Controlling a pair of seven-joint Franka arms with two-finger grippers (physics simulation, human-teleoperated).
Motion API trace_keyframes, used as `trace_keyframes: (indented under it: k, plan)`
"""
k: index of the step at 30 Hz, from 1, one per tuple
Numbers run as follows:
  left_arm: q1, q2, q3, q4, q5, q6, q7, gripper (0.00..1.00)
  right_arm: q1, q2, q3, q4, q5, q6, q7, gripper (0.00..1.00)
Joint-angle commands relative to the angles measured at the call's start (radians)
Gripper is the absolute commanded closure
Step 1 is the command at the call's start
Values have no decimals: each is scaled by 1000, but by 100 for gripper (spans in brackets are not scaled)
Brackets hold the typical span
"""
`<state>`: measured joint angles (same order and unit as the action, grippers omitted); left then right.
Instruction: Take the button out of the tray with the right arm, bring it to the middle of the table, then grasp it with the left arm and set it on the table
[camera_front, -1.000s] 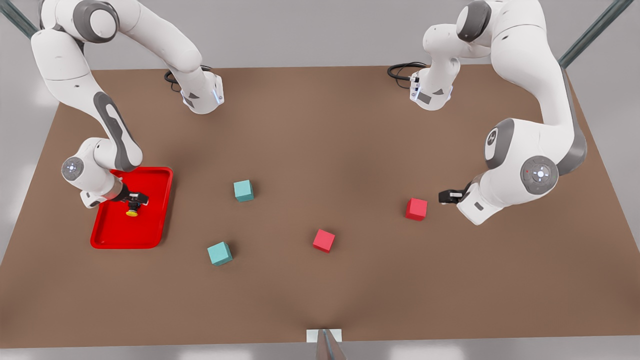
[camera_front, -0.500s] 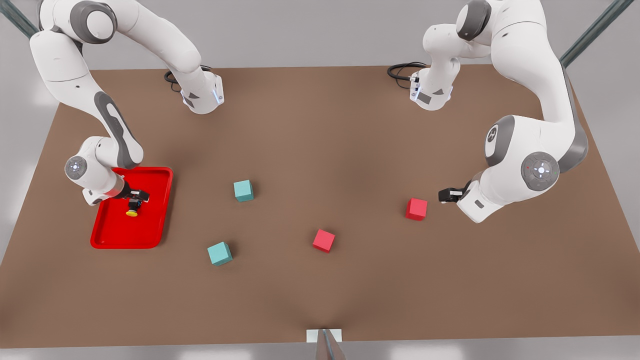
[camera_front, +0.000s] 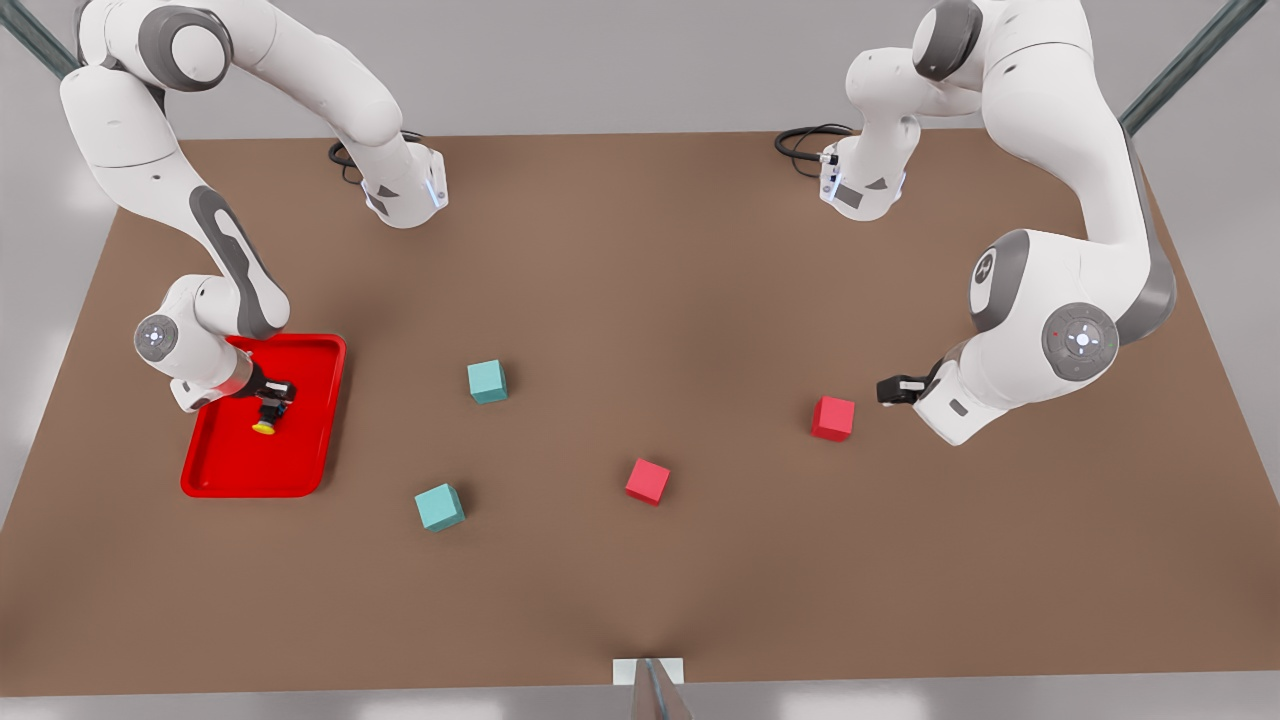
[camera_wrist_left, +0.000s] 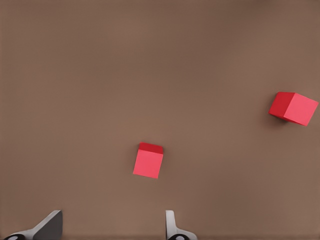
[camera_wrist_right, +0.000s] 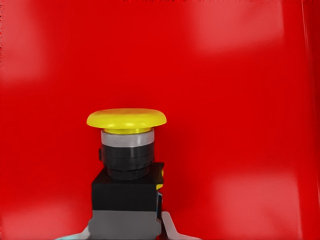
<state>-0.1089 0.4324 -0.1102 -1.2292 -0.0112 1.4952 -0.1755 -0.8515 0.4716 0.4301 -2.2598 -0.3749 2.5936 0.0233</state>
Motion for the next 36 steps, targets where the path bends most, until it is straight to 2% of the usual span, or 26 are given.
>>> trace_keyframes:
  k: [1,5,13,16,18,22,23,28,31,32,34,36]
  plan:
    - [0,-1,0,0,0,-1,-6,0,0,-1,-1,0,-9,-1,24,57]
    - [0,-3,0,0,0,-1,-6,0,5,-1,1,2,-9,2,26,63]
    - [0,-4,-6,0,2,-4,-21,0,8,-50,4,2,-10,-12,24,65]
    - [0,-6,-6,0,2,-7,-21,0,19,-93,85,22,31,-112,35,64]
    - [0,-11,-8,0,2,-12,-21,0,109,-131,99,29,99,-170,78,64]
    - [0,-9,-8,0,10,-12,-21,0,414,-134,79,98,258,-234,247,64]
    - [0,-9,-8,0,10,-12,-22,0,500,-130,53,120,278,-248,314,64]
    - [0,-11,-8,0,10,-12,-22,0,1097,-114,-240,220,527,-311,558,64]
    - [0,-9,-8,0,10,-10,-21,0,1546,-64,-560,296,732,-331,627,64]
    - [2,-9,-8,0,10,-10,-21,0,1658,-41,-643,335,780,-365,658,64]
    - [2,-9,-8,2,10,-7,-21,0,1766,21,-708,407,840,-375,727,64]
    - [6,-9,-6,7,10,-9,-26,0,1790,79,-711,476,873,-391,793,64]
